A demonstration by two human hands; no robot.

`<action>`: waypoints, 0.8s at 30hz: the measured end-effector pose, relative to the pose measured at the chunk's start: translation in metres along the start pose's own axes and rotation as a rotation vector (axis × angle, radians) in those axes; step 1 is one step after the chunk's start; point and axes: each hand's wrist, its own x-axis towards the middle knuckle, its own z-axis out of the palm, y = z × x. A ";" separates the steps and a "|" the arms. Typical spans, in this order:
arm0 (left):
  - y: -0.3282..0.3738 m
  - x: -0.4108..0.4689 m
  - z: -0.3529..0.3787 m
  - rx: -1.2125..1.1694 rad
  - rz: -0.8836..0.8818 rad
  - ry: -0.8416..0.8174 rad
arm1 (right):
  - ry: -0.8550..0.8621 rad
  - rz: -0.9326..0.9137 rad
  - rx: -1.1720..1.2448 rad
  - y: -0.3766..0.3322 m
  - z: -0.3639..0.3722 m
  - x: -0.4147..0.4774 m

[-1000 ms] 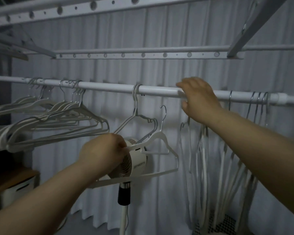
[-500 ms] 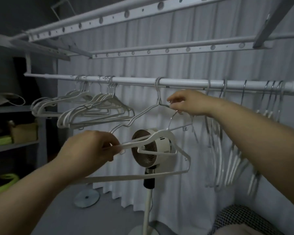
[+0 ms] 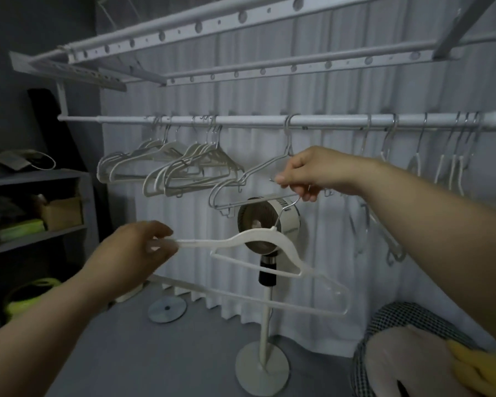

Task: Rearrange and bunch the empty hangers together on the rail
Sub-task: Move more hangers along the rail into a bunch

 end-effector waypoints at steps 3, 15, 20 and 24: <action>0.005 -0.010 0.011 -0.046 0.015 -0.033 | -0.020 0.060 0.095 -0.010 0.013 -0.017; 0.075 -0.063 0.026 -0.590 0.056 -0.673 | 0.176 0.249 0.534 -0.036 0.057 -0.061; 0.085 -0.072 0.039 -0.250 0.221 -0.571 | 0.282 0.220 0.607 -0.038 0.054 -0.065; 0.086 -0.065 0.044 -0.288 0.096 -0.576 | 0.316 0.192 0.646 -0.032 0.046 -0.065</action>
